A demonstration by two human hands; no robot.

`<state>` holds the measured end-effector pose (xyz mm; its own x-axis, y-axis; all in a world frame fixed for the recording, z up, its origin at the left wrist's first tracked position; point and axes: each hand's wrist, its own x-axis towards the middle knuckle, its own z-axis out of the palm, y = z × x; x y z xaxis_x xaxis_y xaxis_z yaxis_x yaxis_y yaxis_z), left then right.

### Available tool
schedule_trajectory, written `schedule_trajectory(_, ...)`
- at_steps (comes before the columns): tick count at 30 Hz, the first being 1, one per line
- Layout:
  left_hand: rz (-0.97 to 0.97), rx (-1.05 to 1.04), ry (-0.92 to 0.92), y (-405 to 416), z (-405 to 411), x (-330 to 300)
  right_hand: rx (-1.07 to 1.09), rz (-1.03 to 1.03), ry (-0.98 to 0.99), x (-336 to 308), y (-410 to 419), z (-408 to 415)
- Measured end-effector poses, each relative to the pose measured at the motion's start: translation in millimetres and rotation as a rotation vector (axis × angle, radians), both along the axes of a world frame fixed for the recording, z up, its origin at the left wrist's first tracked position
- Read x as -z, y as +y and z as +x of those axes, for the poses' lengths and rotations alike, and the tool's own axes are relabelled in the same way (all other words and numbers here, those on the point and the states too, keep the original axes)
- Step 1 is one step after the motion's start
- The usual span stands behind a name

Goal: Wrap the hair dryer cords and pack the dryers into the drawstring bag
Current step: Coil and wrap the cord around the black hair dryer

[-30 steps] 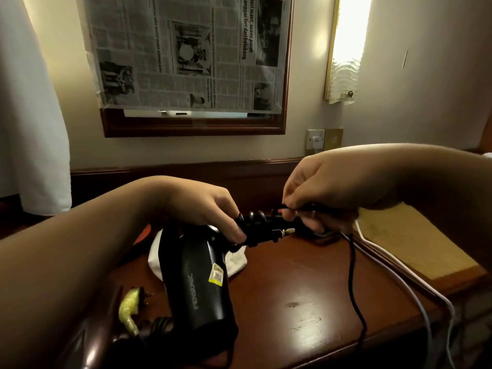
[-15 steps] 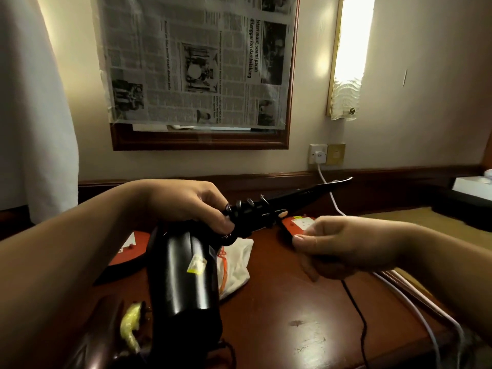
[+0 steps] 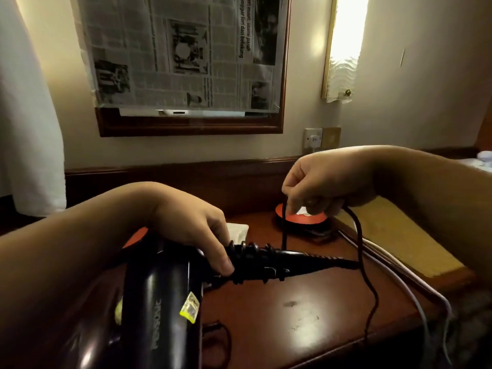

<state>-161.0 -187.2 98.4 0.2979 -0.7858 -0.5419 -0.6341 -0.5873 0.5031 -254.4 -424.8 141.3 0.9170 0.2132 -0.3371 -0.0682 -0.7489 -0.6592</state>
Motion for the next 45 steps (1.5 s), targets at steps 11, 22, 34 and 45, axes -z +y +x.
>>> schedule_trajectory(11, -0.365, -0.136, 0.137, 39.1, 32.0, -0.4, -0.226, 0.288, 0.209, 50.5, 2.2, -51.7)
schedule_trajectory(22, -0.053, 0.108, 0.281, 14.7, -6.0, 10.6, -0.213, 0.062, 0.175, 43.5, -20.0, -7.1)
schedule_trajectory(34, 0.049, 0.042, 0.001, -4.2, -0.7, 13.1, -0.077, -0.245, 0.060, 5.6, 41.0, -34.4)
schedule_trajectory(45, -0.273, -0.019, 0.041, 19.5, 15.3, -2.8, 0.001, 0.289, -0.256, 61.7, 44.0, -73.5)
